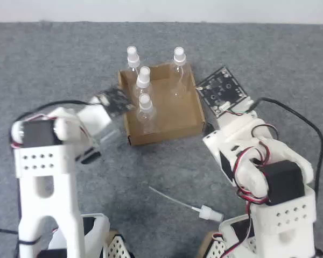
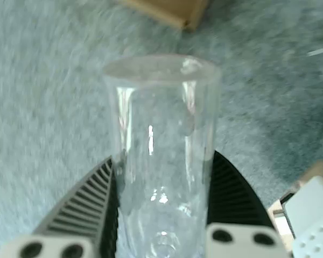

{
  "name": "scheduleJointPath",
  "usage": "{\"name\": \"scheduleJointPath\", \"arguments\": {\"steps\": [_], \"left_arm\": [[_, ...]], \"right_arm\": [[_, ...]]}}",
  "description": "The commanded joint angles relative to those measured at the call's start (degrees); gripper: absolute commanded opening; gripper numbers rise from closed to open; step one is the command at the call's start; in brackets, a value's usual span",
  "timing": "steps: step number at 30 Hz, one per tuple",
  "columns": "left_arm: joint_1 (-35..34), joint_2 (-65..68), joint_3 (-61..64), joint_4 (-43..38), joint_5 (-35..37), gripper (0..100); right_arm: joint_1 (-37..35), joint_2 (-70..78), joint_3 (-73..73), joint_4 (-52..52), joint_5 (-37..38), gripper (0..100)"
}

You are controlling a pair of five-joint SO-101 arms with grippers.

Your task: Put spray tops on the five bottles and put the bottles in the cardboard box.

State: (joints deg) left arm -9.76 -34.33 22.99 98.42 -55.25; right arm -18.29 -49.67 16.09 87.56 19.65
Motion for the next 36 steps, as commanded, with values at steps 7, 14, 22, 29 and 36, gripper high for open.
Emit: {"name": "scheduleJointPath", "arguments": {"steps": [7, 14, 22, 29, 36], "left_arm": [[16.2, -4.7, 7.7, -5.9, 11.3, 1], [28.7, -4.7, 9.5, -7.4, 17.5, 1], [38.8, 2.2, 9.7, -14.0, 24.0, 1], [44.0, 11.8, 8.9, -19.8, 28.7, 3], [43.5, 12.3, 8.7, -22.9, 36.2, 21]], "right_arm": [[14.9, -6.5, -0.6, 5.0, 6.3, 19.1], [24.4, -10.5, 5.0, 4.1, 10.1, 19.1], [33.8, -17.8, 10.1, 2.6, 12.2, 19.1], [38.1, -22.0, 15.7, 1.8, 16.2, 19.1], [41.5, -23.5, 21.8, -3.2, 16.5, 19.1]]}}
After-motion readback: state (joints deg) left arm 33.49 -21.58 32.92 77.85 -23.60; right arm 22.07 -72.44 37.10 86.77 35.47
